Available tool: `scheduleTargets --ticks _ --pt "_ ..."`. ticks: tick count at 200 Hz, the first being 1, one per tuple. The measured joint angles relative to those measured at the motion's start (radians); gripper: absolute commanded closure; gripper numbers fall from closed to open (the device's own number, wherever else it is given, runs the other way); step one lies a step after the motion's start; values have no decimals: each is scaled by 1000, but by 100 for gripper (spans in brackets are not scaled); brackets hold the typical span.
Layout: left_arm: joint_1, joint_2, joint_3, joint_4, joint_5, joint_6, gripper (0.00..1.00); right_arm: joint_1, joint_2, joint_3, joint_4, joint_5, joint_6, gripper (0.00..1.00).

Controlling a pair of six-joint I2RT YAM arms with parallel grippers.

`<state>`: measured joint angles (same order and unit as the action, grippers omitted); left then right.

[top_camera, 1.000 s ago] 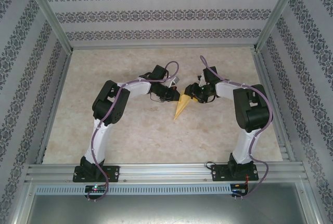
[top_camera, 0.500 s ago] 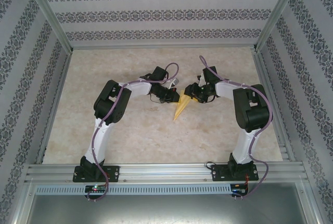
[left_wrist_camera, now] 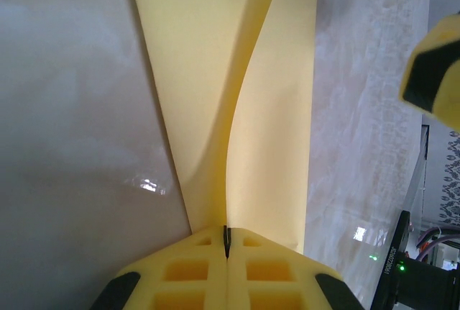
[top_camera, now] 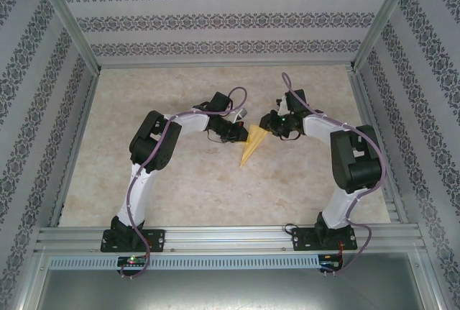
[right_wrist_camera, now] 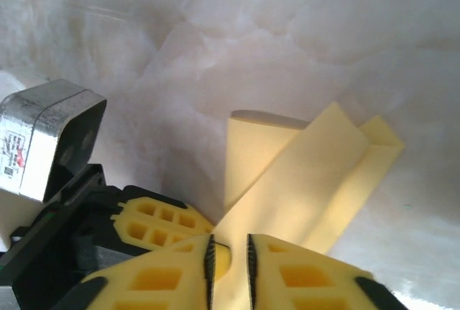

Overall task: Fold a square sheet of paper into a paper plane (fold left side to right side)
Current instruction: Fold the wing for the fifth time at the center of the table.

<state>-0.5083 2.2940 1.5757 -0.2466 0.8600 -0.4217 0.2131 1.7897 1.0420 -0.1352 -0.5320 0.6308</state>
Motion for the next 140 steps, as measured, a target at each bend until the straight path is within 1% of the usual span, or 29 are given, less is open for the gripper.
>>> scheduleTargets --ticks 13,57,140 --pt "0 0 0 0 0 0 99 18 14 2 13 -8 9 84" --pt "0 0 0 0 0 0 99 58 84 24 12 -10 17 84" --pt "0 0 1 -1 0 7 99 58 99 36 -45 23 -19 85"
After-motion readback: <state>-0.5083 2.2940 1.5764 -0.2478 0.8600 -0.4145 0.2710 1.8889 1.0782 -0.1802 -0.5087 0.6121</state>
